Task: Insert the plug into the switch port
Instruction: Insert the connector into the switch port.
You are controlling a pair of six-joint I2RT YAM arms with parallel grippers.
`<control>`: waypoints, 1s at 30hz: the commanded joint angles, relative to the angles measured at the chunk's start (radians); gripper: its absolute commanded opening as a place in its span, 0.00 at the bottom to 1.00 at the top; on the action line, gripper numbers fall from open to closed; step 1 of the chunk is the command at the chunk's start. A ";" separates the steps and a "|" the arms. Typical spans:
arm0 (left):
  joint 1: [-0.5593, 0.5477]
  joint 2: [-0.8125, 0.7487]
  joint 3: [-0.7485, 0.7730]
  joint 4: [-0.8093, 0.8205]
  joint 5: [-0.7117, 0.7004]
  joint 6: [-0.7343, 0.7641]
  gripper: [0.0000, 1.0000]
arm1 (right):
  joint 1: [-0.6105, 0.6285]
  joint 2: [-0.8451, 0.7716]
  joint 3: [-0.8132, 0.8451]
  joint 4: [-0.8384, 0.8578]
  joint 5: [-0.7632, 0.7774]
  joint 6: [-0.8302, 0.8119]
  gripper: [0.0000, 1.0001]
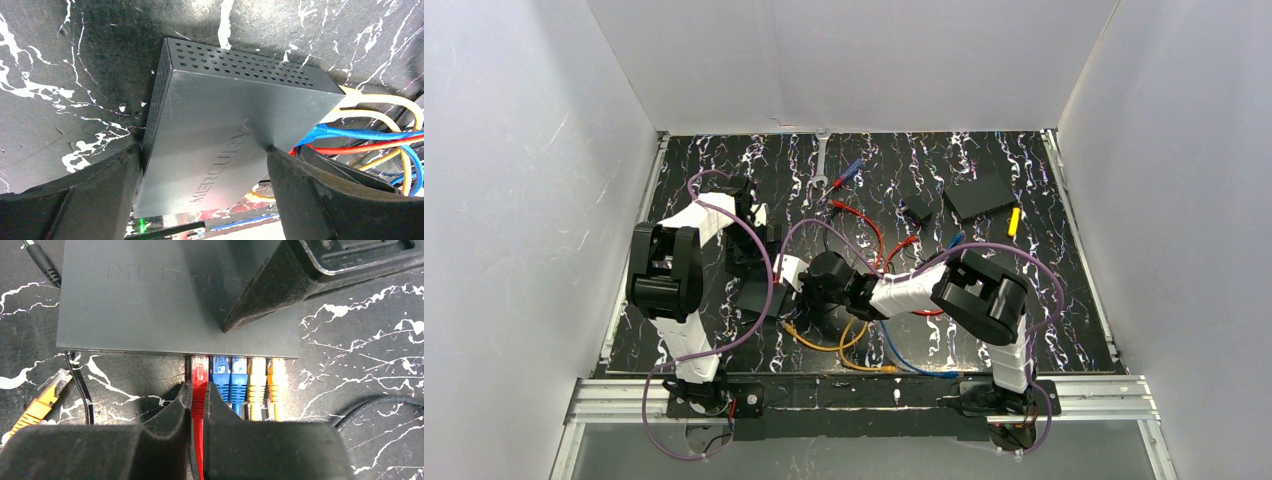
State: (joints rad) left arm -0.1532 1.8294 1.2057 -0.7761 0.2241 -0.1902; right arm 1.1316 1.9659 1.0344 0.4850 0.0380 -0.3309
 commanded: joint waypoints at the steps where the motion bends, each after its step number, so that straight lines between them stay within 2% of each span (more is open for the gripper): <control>1: -0.068 0.054 -0.026 0.002 0.056 -0.020 0.88 | -0.022 0.020 0.086 0.127 -0.028 0.078 0.01; 11: -0.094 0.048 -0.033 0.014 0.075 -0.014 0.87 | -0.029 0.032 0.113 0.122 -0.098 0.089 0.01; 18: -0.127 0.053 -0.036 0.018 0.087 0.004 0.86 | -0.029 0.020 0.062 0.229 -0.070 0.081 0.01; 30: -0.178 0.044 -0.046 0.024 0.219 0.041 0.80 | -0.029 0.045 0.056 0.388 -0.089 0.078 0.01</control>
State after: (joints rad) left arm -0.2054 1.8225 1.2114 -0.7963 0.1932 -0.1104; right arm 1.1061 1.9774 1.0466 0.5076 -0.0299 -0.2405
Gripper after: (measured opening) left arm 0.857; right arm 0.122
